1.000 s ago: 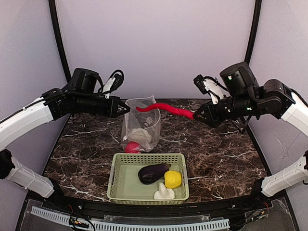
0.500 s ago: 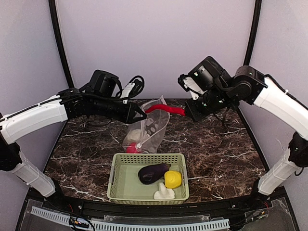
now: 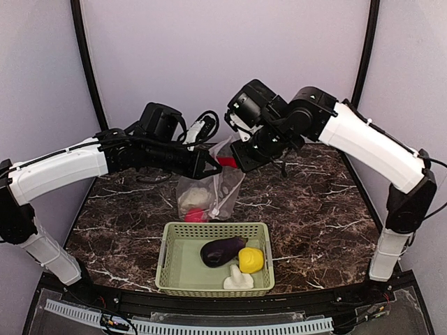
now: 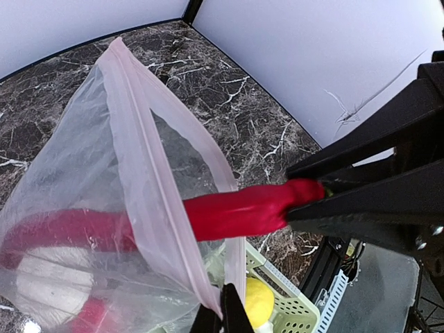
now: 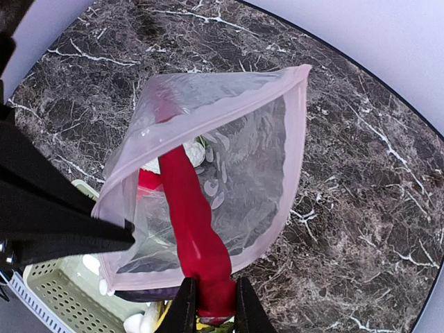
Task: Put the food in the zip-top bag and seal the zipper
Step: Place the fake vegetable in the zipper food storage bag.
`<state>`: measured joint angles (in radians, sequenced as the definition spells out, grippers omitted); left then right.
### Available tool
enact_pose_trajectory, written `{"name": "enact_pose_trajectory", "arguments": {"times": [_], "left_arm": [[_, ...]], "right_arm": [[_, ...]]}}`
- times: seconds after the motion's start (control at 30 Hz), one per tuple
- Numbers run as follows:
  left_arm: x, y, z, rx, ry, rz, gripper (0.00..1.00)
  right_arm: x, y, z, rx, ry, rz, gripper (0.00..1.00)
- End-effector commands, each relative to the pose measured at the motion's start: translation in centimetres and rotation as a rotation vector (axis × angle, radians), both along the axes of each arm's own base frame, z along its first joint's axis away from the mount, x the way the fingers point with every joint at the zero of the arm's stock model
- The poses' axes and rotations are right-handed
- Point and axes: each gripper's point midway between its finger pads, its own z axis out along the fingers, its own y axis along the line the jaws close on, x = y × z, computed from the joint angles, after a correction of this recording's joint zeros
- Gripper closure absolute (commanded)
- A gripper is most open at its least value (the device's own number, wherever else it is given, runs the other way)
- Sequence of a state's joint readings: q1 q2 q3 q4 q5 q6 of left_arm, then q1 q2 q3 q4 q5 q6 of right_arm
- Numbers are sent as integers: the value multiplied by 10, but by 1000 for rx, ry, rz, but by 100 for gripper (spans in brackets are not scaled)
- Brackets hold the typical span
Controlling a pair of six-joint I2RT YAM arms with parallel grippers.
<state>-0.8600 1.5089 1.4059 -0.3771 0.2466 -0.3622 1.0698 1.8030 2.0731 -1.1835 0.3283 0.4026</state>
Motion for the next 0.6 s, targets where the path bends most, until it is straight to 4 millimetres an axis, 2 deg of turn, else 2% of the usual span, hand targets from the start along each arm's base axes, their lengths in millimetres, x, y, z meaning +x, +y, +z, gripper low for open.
{"name": "enact_pose_trajectory", "arguments": {"times": [0.0,0.13,0.4,0.57], "left_arm": [[-5,-11,26,-73,-35,-29,99],[-8,-11,26,-96,-31,-30,99],[-12,-9,20,-123,-4,-19,99],[-12,-2,21,-129,-6,9,99]], "right_arm": [[-1,13,-8,6,41,-37,89],[4,19,-19,6,52,-66,87],[13,44,-24,108,54,-79,84],[22,47,-32,107,37,-107,80]]}}
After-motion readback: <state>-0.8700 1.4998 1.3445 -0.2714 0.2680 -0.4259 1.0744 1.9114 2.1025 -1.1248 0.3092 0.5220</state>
